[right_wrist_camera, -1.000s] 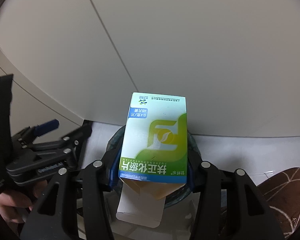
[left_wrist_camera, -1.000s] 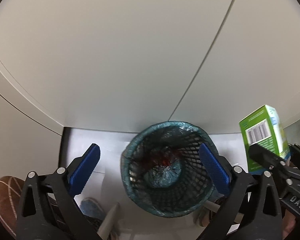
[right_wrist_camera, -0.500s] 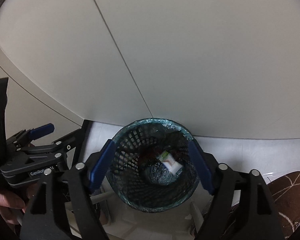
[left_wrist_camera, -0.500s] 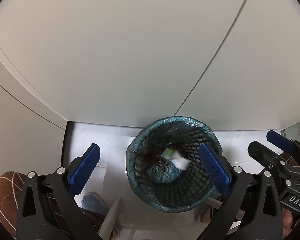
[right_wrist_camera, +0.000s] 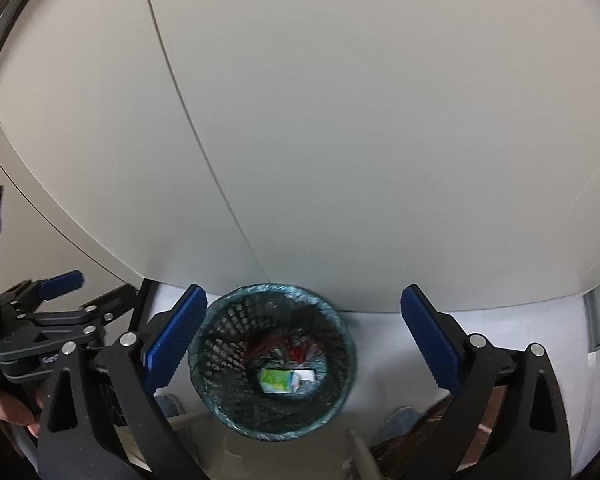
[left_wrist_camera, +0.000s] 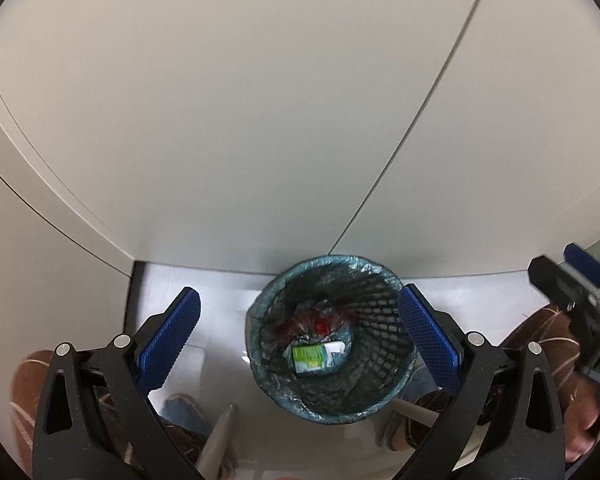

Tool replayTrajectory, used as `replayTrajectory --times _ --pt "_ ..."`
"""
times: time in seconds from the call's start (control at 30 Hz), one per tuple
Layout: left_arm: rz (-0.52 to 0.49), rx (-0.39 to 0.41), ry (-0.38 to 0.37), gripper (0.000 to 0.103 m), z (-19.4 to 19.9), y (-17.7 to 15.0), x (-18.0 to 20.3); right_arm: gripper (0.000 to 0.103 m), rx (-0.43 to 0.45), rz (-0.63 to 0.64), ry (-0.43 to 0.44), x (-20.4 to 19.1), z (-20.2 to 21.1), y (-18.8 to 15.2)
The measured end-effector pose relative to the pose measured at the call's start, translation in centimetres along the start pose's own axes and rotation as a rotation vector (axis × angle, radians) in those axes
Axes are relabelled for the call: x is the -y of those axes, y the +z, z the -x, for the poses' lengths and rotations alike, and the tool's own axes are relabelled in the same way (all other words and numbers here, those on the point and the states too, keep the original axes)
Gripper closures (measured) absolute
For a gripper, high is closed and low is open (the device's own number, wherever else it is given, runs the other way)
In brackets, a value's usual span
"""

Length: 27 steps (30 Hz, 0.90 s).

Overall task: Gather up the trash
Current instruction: 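Raise both tools back up toward the counter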

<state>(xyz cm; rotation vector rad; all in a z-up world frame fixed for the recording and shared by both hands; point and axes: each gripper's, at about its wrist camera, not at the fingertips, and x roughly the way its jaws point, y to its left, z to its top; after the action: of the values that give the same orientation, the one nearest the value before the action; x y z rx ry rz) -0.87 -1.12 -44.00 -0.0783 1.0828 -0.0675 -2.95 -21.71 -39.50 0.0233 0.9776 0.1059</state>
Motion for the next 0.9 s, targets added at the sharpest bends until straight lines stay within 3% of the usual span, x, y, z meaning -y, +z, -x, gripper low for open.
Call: replayTrajectory --times 0.33,0.73,0.9 --pt "-0.009 0.062 0.015 0.006 7.8 2.1 0.1 0.009 0.09 -0.069 -0.011 2.2 8.3 5.0" --pt "-0.033 0.227 0.024 0.006 21.1 5.8 2.9 0.009 0.24 -0.023 -0.033 2.0 18.8 9.4" --pt "0.004 0.28 0.021 0.006 25.8 8.3 4.1 0.009 0.28 -0.032 -0.035 2.7 22.5 11.9"
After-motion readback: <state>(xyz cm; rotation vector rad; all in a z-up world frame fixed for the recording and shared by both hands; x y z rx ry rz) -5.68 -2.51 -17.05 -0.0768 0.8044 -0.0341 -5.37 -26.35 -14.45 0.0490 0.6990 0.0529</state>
